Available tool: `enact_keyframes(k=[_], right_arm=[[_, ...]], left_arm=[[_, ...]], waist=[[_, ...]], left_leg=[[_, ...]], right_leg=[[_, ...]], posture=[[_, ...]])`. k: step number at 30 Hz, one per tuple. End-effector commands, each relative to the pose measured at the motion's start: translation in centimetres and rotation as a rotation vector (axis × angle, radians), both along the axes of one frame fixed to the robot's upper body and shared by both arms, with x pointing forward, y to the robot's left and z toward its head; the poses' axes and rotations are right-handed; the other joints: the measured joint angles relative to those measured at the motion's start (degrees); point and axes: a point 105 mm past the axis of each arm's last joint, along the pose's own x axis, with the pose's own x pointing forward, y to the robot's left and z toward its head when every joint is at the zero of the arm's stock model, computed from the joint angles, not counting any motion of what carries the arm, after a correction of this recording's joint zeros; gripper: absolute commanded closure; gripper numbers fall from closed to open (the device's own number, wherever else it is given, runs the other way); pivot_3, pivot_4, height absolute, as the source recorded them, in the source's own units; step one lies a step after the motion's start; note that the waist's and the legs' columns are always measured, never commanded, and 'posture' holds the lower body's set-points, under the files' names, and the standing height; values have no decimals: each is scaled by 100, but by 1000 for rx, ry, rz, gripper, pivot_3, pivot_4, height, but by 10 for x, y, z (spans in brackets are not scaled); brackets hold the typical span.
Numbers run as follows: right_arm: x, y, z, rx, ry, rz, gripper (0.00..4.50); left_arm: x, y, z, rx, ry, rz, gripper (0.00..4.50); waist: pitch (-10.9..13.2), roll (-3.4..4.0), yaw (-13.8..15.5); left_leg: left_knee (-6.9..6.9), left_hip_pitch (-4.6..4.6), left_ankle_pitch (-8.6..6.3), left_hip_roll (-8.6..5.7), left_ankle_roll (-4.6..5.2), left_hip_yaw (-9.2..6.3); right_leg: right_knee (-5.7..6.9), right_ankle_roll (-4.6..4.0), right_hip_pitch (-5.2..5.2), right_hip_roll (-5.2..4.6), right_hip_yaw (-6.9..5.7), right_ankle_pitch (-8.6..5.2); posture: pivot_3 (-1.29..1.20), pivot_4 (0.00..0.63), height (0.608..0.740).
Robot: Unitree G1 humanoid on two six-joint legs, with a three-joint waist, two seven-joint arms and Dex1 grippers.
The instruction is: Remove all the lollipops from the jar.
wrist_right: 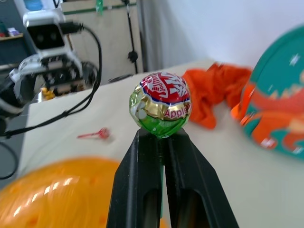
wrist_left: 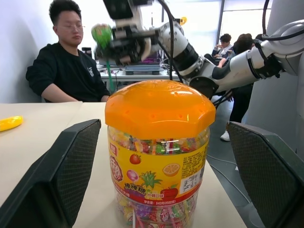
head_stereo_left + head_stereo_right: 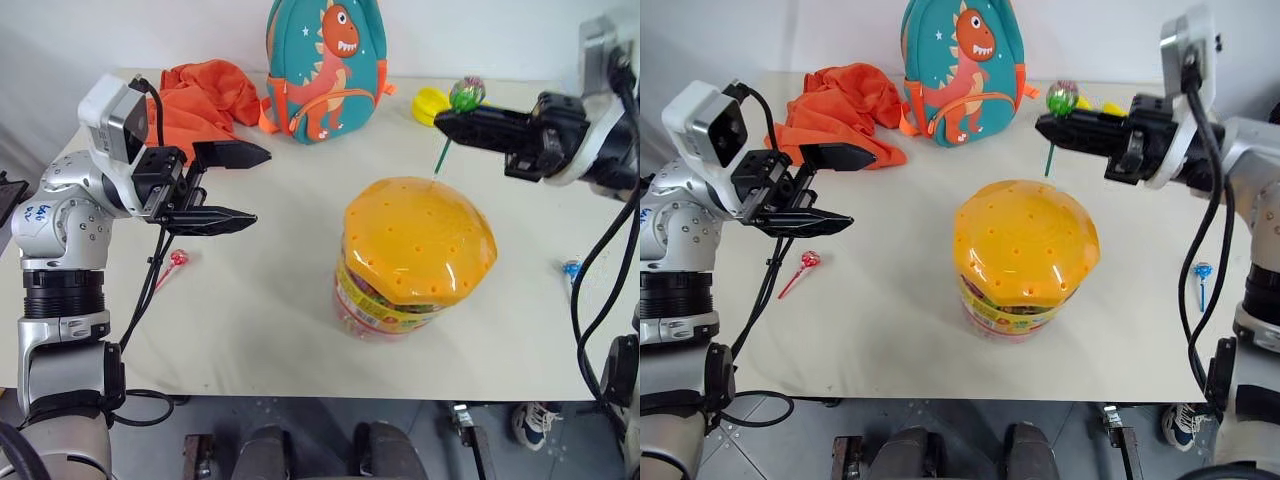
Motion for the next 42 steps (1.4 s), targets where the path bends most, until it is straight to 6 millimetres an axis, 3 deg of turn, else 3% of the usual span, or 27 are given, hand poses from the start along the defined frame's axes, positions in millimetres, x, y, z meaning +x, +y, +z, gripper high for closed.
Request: enact_keyframes(k=[1, 5, 9, 12, 15, 20, 25, 33, 37, 42], right_arm=[[-6, -20, 44, 68, -163, -105, 4448], [6, -47, 48, 51, -159, -263, 4448], [35, -114, 9, -113, 23, -611, 4448], [46, -167, -45, -272, 210, -835, 4448], [43, -195, -80, -335, 338, -917, 4448], [40, -233, -119, -380, 450, -1047, 4448], [52, -235, -135, -314, 455, -1049, 4448], [76, -207, -169, -231, 542, -987, 4448], [76, -208, -182, -246, 570, -1009, 3410], [71, -208, -174, -238, 547, -988, 1743]], left_arm=[[-8, 2, 7, -11, -41, -16, 0], [-4, 2, 6, -19, -34, 2, 0], [5, 7, 6, -53, 6, 110, 0], [7, 11, -1, -27, 40, 161, 0], [10, 13, -8, 3, 68, 213, 0], [15, 15, -19, 38, 116, 283, 0], [20, 15, -28, 58, 127, 344, 0], [18, 15, -40, 73, 144, 347, 0], [16, 19, -43, 70, 131, 375, 0], [15, 25, -45, 64, 142, 407, 0]], waist=[[0, 0, 5], [0, 0, 21], [0, -1, 15], [0, -1, -3], [0, 1, -21], [0, 8, -68], [0, 8, -118], [0, 8, -135], [0, 8, -113], [0, 9, -127]], left_leg=[[0, -1, 0, 0, 0, 1], [-2, -1, 0, -1, 0, -2], [-6, -2, -2, -6, 4, -2], [-9, -1, -2, -5, 4, 3], [-13, -1, -2, -5, 4, 15], [-17, -1, -2, -3, 3, 19], [-16, 0, -2, -1, 3, 16], [-16, 0, -1, 2, 1, 14], [-16, -2, -1, 0, 2, 7], [-15, -3, -1, -4, 2, 4]], right_leg=[[0, 0, 0, -1, 0, 0], [2, 0, 0, -2, 0, 0], [1, 0, 2, -7, 2, 0], [-2, 0, 1, -7, 1, 0], [-6, 0, -4, -9, 4, 0], [-5, 0, -9, -9, 3, 0], [-5, 0, -7, -8, 3, 0], [-4, -1, -8, -7, 3, 0], [-4, 0, -6, -8, 2, 0], [-4, 0, -4, -10, 2, 0]], posture=[[0, 150, 740], [0, 150, 740], [0, 150, 740], [0, 150, 740], [0, 150, 740], [0, 150, 740], [0, 150, 740], [0, 150, 740], [0, 150, 740], [0, 150, 740]])
